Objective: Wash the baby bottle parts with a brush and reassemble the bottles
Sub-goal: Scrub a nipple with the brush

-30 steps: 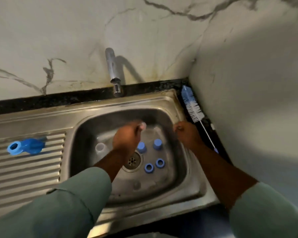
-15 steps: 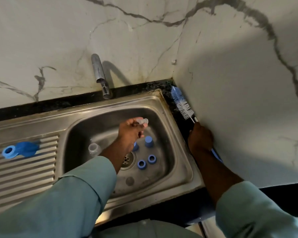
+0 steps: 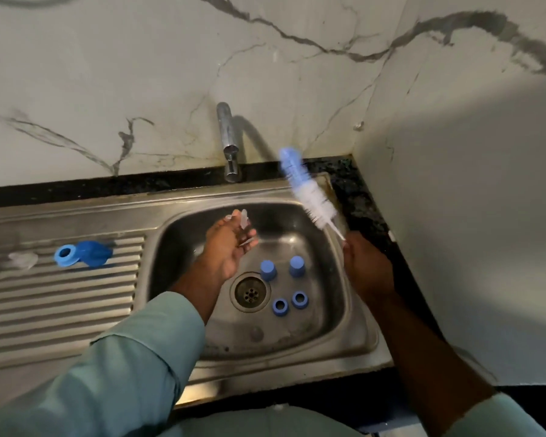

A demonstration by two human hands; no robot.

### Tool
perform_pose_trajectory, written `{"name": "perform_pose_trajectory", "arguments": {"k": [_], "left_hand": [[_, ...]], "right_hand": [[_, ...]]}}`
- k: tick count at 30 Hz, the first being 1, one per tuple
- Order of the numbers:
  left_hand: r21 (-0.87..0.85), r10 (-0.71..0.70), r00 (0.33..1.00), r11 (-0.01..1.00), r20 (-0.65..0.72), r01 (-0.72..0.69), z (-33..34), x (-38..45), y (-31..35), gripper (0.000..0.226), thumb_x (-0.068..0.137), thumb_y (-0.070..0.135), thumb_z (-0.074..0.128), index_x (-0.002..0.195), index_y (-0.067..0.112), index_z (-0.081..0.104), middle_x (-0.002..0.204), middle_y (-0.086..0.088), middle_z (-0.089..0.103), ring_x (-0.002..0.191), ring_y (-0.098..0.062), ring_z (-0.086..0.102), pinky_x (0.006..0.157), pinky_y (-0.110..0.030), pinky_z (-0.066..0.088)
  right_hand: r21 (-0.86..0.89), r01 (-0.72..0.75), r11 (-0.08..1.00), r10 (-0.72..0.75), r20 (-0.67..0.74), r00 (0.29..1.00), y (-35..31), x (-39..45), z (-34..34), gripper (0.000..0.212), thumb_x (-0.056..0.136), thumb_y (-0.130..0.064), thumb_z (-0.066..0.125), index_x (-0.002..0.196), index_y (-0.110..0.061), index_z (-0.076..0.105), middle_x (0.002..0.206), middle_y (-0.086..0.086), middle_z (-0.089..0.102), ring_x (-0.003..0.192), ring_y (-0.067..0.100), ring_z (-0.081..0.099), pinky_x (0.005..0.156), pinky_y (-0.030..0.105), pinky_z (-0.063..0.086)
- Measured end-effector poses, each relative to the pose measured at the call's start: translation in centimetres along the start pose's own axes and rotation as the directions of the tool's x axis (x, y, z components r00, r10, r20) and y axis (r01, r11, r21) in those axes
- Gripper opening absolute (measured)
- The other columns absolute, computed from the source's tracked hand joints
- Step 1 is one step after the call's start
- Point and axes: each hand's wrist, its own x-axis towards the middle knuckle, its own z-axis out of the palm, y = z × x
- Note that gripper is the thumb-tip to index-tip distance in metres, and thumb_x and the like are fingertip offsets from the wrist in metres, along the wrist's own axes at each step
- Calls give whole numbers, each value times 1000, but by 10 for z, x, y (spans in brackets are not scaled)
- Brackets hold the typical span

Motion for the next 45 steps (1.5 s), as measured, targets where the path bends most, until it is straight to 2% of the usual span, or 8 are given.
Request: {"name": "perform_pose_trajectory", "arguments": {"k": [9, 17, 21, 27, 37, 41, 43, 45], "left_hand": [[-301, 72, 985, 946, -157, -117, -62, 10, 52, 31, 98, 40, 54, 90, 11, 60, 63, -4, 67, 74, -16, 61, 66, -25, 55], [-256, 116, 982, 955, -150, -152, -78, -3, 49, 25, 96, 26, 61, 109, 5, 62, 99, -13, 70, 95, -24, 70, 68, -33, 60], [-379, 150, 982, 907, -116, -184, -79, 1, 51, 23, 100, 31, 51, 95, 10, 59, 87, -8, 71, 88, -17, 68, 88, -34, 55], [-337, 135, 977, 923, -166, -185, -75, 0, 46, 28, 98, 38, 53, 96, 11, 61, 88, -8, 70, 85, -20, 68, 70, -30, 58], [-211, 132, 990, 968, -44, -138, -89, -19, 44, 29, 99, 27, 55, 118, 5, 60, 108, -14, 68, 98, -25, 68, 73, -33, 60], [-127, 120, 979, 987, 166, -100, -111, -32, 56, 26, 101, 21, 47, 121, 9, 59, 114, -13, 66, 101, -25, 66, 82, -36, 59], [-118, 99, 952, 991, 289, -67, -122, -40, 64, 27, 95, 20, 51, 119, 11, 60, 116, -13, 68, 106, -28, 66, 89, -43, 57], [-150, 92, 932, 988, 350, -41, -124, -49, 71, 27, 91, 20, 53, 116, 12, 60, 113, -14, 70, 104, -29, 68, 89, -47, 56]], "right_hand": [[-169, 605, 778, -625, -108, 773, -32, 4, -5, 23, 82, -30, 40, 75, -19, 60, 68, 0, 63, 53, 22, 62, 43, 25, 46], [-191, 667, 720, -683, -26, 730, -61, 4, -10, 3, 74, -22, 56, 74, -20, 54, 65, -1, 58, 47, 22, 57, 40, 23, 39], [-117, 563, 818, -562, 46, 826, -69, 1, -18, 10, 81, -17, 65, 85, -16, 56, 72, 4, 63, 57, 29, 61, 51, 32, 45], [-217, 667, 713, -681, 13, 732, -68, -2, -20, 31, 60, -11, 82, 73, -17, 54, 60, 2, 58, 42, 23, 54, 39, 24, 35], [-145, 742, 654, -741, 76, 668, -76, -7, -37, 6, 82, -13, 60, 79, -16, 55, 65, 3, 58, 49, 25, 56, 43, 32, 45], [605, 271, 749, -564, 367, 740, -92, -2, -62, 9, 90, -4, 61, 86, -6, 68, 57, -6, 60, 51, 5, 55, 51, 20, 44], [740, -197, 644, -408, 549, 729, -92, 0, -70, 11, 90, 0, 56, 86, 0, 67, 46, -7, 45, 36, 6, 35, 37, 18, 25], [721, -341, 604, -334, 617, 712, -94, -2, -75, 15, 91, -3, 54, 82, -3, 65, 46, -4, 38, 33, 5, 26, 38, 14, 17]]}}
